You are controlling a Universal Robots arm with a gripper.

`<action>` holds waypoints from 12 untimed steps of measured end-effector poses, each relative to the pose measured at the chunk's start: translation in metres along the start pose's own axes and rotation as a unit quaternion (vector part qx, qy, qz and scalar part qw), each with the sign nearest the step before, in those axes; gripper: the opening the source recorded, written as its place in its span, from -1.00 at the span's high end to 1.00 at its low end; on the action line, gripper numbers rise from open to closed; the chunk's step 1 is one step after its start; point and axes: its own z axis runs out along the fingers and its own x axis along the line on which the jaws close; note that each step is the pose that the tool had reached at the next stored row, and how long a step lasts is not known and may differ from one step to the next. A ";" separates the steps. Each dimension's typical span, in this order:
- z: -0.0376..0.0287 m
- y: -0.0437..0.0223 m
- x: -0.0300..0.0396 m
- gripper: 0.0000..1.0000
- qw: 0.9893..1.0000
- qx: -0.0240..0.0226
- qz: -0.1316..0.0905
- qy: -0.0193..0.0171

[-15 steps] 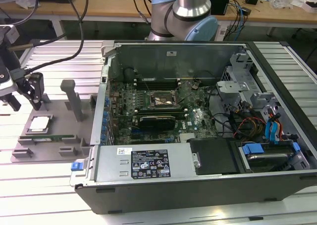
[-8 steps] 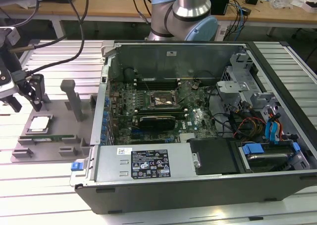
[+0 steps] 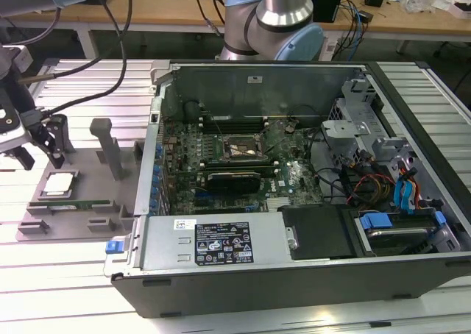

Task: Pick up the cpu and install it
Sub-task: 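Pick up the cpu and move it towards the insertion slot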

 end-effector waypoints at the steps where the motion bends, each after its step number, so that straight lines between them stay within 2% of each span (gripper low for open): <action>1: 0.0003 0.0000 0.0000 -0.09 1.000 0.000 0.000 0.000; 7: 0.0006 0.0000 0.0000 -0.09 1.000 0.000 0.000 0.000; 8: 0.0006 0.0000 0.0000 -0.23 1.000 0.000 0.000 0.000; 12: 0.0008 0.0000 0.0000 -0.23 1.000 0.000 0.000 0.000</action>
